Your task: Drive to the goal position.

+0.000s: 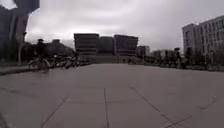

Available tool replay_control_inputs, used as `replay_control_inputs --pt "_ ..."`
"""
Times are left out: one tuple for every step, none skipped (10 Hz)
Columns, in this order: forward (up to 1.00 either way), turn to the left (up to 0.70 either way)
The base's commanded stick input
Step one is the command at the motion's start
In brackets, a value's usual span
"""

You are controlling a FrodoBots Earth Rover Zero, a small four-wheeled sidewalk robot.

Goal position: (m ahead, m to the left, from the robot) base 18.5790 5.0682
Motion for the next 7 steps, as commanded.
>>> replay_control_inputs --pt "0.70 0.00" --pt "0.70 0.00" --pt "0.70 0.00" --pt "0.70 0.00" --pt "0.70 0.00" --pt "0.70 0.04" --pt "0.70 0.14"
